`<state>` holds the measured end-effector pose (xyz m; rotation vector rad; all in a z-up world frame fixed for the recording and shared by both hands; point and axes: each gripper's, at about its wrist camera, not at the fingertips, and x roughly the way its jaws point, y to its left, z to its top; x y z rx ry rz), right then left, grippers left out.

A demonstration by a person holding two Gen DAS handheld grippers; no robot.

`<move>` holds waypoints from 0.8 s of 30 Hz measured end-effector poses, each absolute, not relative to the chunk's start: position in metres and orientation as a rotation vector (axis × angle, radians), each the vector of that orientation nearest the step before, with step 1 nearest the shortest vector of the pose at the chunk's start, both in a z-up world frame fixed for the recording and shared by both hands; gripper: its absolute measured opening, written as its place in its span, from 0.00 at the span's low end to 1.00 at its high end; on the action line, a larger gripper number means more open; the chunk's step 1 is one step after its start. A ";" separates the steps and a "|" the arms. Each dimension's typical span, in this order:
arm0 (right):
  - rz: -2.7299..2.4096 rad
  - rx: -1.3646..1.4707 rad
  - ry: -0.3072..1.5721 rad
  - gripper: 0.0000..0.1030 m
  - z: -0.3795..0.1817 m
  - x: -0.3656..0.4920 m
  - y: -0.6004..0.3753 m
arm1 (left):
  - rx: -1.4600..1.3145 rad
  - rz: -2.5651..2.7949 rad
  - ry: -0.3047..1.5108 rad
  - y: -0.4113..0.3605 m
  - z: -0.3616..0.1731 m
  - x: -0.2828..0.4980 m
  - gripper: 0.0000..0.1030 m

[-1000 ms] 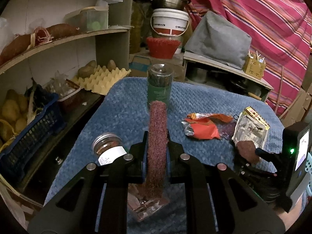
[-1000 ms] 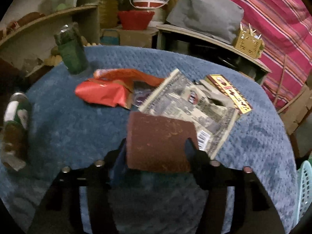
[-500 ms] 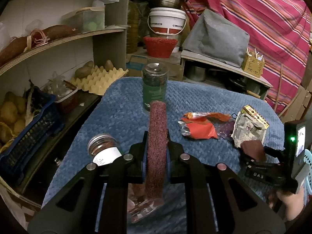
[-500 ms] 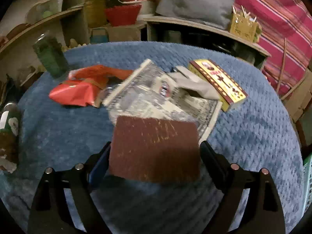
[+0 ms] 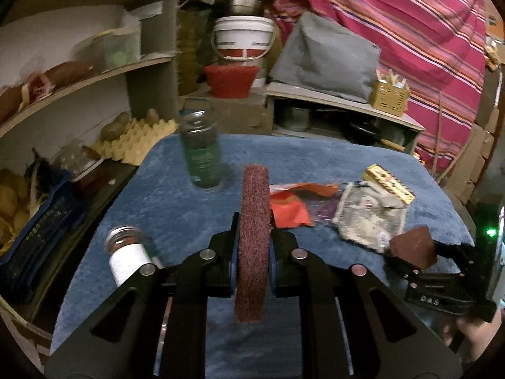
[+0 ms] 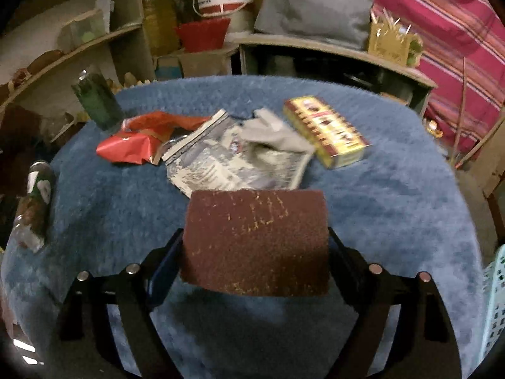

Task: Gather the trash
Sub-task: 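Carry both pads over the light-blue basket and open the left gripper while the right holds its pad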

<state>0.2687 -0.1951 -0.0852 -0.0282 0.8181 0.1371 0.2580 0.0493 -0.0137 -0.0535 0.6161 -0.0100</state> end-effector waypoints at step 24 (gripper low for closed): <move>-0.275 0.096 0.574 0.81 -0.010 0.126 -0.486 | 0.099 -0.426 0.514 -0.216 -0.002 0.218 0.12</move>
